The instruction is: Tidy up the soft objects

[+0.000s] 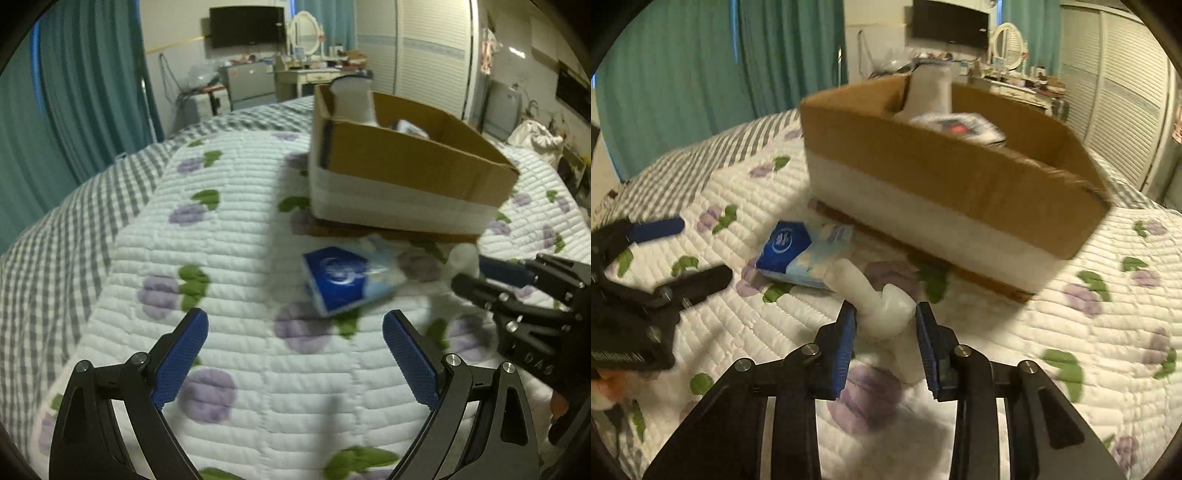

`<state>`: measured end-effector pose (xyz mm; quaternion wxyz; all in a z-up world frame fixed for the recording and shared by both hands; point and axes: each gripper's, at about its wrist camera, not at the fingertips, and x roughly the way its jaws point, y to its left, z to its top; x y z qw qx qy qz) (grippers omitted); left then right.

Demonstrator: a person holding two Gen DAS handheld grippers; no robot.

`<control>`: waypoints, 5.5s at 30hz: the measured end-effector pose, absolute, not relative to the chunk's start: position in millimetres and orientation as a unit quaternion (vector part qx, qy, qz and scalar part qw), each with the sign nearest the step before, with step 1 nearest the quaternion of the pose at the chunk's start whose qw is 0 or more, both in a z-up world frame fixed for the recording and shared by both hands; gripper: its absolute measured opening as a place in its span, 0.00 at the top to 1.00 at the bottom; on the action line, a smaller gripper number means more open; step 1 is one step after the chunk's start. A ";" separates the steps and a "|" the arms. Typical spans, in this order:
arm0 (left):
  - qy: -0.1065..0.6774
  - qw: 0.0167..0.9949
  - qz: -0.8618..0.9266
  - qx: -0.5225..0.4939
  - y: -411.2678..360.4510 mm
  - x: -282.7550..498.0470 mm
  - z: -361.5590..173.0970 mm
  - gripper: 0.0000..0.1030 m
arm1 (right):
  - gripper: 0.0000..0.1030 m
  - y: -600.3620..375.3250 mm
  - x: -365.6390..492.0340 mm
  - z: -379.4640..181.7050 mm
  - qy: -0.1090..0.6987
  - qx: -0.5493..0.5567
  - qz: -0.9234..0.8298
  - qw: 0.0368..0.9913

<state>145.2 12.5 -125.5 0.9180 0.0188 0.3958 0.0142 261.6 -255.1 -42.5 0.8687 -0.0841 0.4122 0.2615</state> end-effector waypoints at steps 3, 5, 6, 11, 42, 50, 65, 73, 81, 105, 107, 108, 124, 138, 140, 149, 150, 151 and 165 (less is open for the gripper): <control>0.399 0.917 0.003 0.018 -3.0 151.3 -124.3 0.06 | 0.69 -268.1 260.1 -27.5 0.399 -0.084 0.242 0.880; 0.405 0.914 -0.004 0.012 -13.6 161.0 -126.9 0.06 | 0.69 -276.4 262.7 -18.8 0.392 -0.084 0.227 0.888; 0.410 0.912 -0.004 0.008 -17.0 165.5 -128.9 0.06 | 0.69 -281.5 264.8 -16.2 0.391 -0.081 0.220 0.890; 0.429 0.903 0.005 -0.008 -25.5 191.7 -147.1 0.07 | 0.69 -291.5 275.8 -18.5 0.393 -0.093 0.187 0.896; 0.372 0.928 -0.009 0.011 -39.9 125.4 -69.3 0.25 | 0.69 -304.1 229.4 33.8 0.362 -0.038 0.208 0.908; 0.317 0.948 -0.014 0.019 -45.1 123.0 -3.4 0.25 | 0.69 -313.5 203.4 108.1 0.303 -0.029 0.216 0.928; 0.262 0.964 -0.027 0.027 -60.7 217.9 48.7 0.25 | 0.69 -306.7 277.6 201.2 0.229 -0.051 0.227 0.945; 0.291 0.955 -0.032 0.042 -79.1 277.1 3.8 0.25 | 0.69 -299.9 354.0 164.5 0.259 -0.035 0.232 0.937; 0.334 0.941 -0.029 0.049 -86.5 314.4 -47.0 0.25 | 0.69 -301.1 428.3 99.4 0.322 -0.015 0.234 0.917; 0.256 0.966 -0.008 0.031 -74.4 225.4 60.4 0.13 | 0.37 -337.5 377.9 167.2 0.299 0.009 0.163 0.940; 0.229 0.973 -0.004 0.033 -72.1 202.4 86.0 0.13 | 0.33 -342.6 351.8 200.5 0.272 0.004 0.158 0.949; 0.210 0.977 -0.001 0.033 -70.0 185.9 102.6 0.13 | 0.33 -345.5 338.2 218.1 0.259 0.004 0.158 0.953; 0.067 0.996 0.036 0.047 -28.5 60.6 131.5 0.02 | 0.00 -349.2 168.4 267.5 0.122 -0.002 0.153 0.981; 0.132 0.990 0.036 0.029 -22.3 93.3 28.3 0.03 | 0.00 -329.6 198.4 126.9 0.177 0.024 0.145 0.973; 0.137 0.989 0.045 0.040 -23.3 95.6 20.7 0.03 | 0.00 -328.8 206.9 111.4 0.197 0.018 0.136 0.971; 0.148 0.987 0.050 0.042 -19.3 96.1 13.0 0.03 | 0.00 -333.3 212.9 97.6 0.209 0.016 0.121 0.970; 0.150 0.987 0.049 0.040 -18.2 96.1 12.6 0.03 | 0.00 -333.3 212.5 97.9 0.210 0.016 0.121 0.970; 0.151 0.986 0.048 0.040 -18.0 97.6 11.7 0.03 | 0.00 -333.3 212.4 97.8 0.211 0.015 0.121 0.970; 0.165 0.985 0.032 0.036 -17.6 101.3 3.0 0.03 | 0.00 -332.1 207.9 101.7 0.210 0.013 0.116 0.971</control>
